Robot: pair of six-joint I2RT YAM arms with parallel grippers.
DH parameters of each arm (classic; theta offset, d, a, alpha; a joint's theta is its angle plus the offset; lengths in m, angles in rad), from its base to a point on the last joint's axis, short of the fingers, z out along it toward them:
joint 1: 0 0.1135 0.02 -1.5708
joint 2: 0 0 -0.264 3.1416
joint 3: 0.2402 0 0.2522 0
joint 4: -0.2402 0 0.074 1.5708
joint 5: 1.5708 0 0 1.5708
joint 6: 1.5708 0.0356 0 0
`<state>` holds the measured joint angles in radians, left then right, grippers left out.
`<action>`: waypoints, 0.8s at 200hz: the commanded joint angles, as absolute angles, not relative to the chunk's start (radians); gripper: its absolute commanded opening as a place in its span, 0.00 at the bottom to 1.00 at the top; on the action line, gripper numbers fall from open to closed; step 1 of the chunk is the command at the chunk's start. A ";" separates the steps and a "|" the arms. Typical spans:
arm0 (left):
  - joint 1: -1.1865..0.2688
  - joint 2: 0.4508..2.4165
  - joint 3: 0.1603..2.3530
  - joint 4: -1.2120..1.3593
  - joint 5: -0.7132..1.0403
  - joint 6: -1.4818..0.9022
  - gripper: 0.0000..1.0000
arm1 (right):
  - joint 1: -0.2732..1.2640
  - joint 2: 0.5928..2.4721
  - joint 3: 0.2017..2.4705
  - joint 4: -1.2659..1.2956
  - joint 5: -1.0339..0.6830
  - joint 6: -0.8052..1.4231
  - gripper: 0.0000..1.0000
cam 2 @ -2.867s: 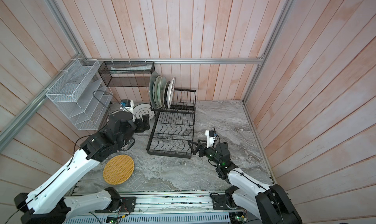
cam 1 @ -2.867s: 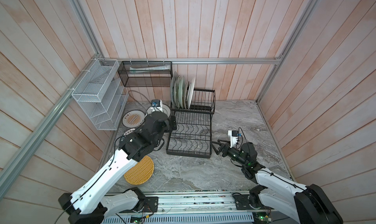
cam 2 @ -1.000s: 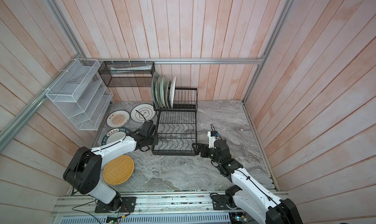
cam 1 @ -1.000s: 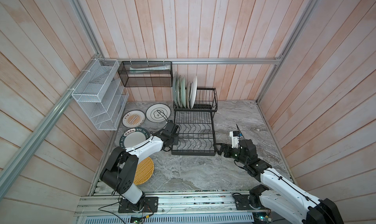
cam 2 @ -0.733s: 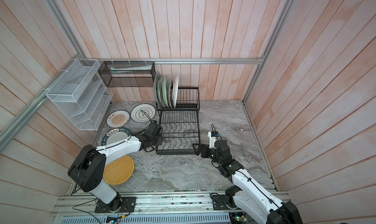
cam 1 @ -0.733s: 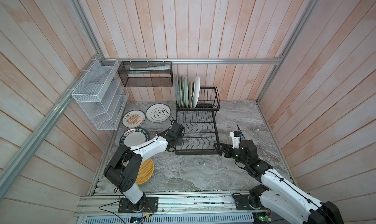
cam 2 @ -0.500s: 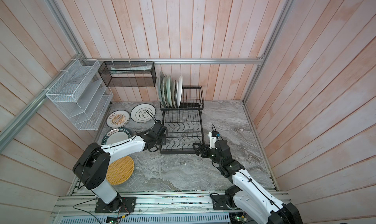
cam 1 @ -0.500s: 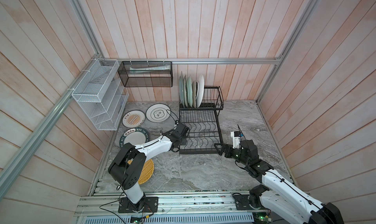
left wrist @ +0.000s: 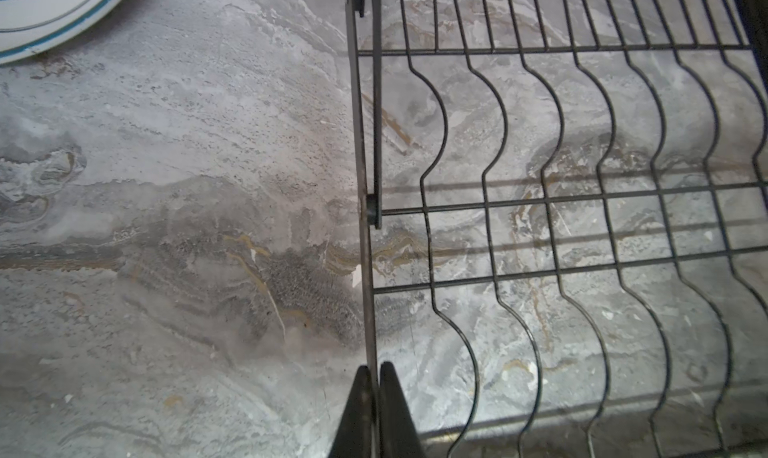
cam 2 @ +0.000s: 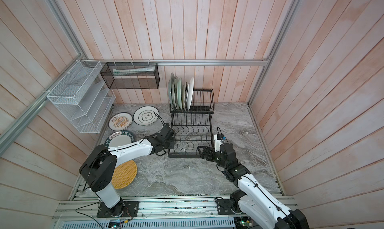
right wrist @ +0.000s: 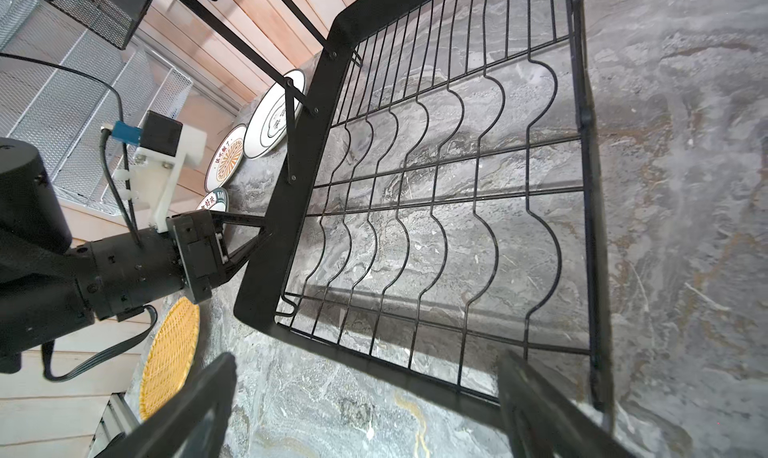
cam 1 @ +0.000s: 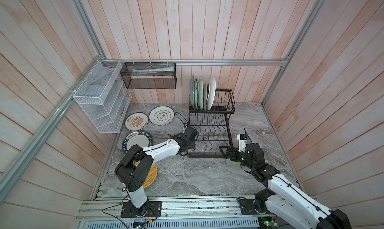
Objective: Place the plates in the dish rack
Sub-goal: 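Move the left gripper to the white green-rimmed plate with Chinese characters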
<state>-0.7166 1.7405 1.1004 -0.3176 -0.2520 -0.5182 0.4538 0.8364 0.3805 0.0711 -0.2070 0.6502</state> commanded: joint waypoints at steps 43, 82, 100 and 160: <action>-0.755 1.527 1.170 -0.421 -0.200 -0.545 0.46 | 0.449 0.800 0.403 0.038 -0.194 0.645 0.98; -0.663 1.197 1.005 -0.374 -0.142 -0.644 0.63 | 0.449 0.774 0.409 0.027 -0.214 0.650 0.98; -0.499 1.052 0.873 -0.298 0.019 -0.726 0.66 | 0.449 0.763 0.409 0.027 -0.215 0.659 0.98; -0.110 1.153 0.799 -0.178 0.337 -0.910 0.67 | 0.453 0.755 0.423 0.061 -0.258 0.641 0.98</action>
